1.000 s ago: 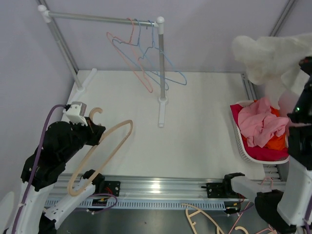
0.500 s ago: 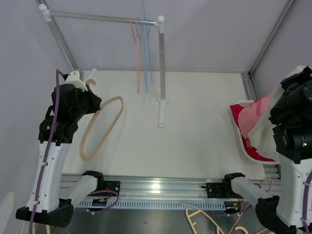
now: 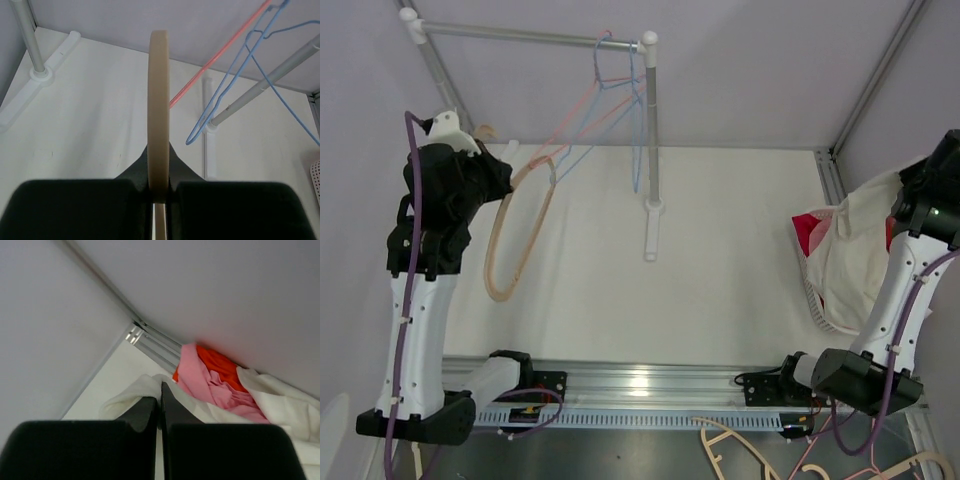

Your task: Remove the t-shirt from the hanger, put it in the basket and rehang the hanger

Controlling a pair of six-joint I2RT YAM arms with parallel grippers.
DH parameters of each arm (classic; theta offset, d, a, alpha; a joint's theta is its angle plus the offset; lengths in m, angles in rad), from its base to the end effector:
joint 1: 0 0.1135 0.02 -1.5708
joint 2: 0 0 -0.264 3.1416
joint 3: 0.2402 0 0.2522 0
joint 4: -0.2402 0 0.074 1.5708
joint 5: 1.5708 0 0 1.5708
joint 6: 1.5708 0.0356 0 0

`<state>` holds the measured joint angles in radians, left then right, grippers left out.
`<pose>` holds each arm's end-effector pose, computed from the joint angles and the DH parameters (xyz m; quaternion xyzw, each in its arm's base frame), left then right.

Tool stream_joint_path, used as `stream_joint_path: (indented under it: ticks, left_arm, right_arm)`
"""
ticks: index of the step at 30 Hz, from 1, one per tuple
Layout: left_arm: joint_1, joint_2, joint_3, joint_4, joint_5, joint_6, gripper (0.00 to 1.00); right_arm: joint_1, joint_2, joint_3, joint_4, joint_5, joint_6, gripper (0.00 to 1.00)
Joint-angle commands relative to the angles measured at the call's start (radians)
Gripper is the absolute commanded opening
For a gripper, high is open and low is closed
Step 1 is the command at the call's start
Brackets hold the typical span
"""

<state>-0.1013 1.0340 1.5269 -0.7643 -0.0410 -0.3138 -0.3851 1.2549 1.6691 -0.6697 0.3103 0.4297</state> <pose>0.1772 -0.0165 0.4798 -0.0968 0.7903 -0.1087 0.5952 0.2206 -0.1012 0.4907 0.3965 0.6805 -0.1088 0.6065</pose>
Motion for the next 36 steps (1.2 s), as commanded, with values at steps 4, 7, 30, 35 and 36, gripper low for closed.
stream_joint_path:
  ticks: [4,7,30,35,36]
  left_arm:
    - [0.041,0.118,0.142,0.082,-0.045,0.018,0.01]
    - [0.048,0.155,0.170,0.112,-0.075,0.030,0.01]
    - [0.064,-0.146,-0.157,0.031,-0.062,0.070,0.01]
    - [0.064,-0.071,-0.129,0.108,-0.082,0.079,0.01]
    - [0.064,-0.045,-0.135,0.173,-0.065,0.076,0.01]
  right_arm:
    - [-0.175,-0.170,-0.437,0.102,-0.137,0.173,0.00]
    - [-0.190,-0.213,-0.693,0.220,-0.143,0.269,0.00]
    - [-0.177,-0.098,-0.734,0.306,-0.139,0.264,0.64]
    - [-0.048,-0.169,-0.626,0.237,0.044,0.207,0.79]
    - [-0.041,-0.175,-0.599,0.236,0.052,0.199,0.80]
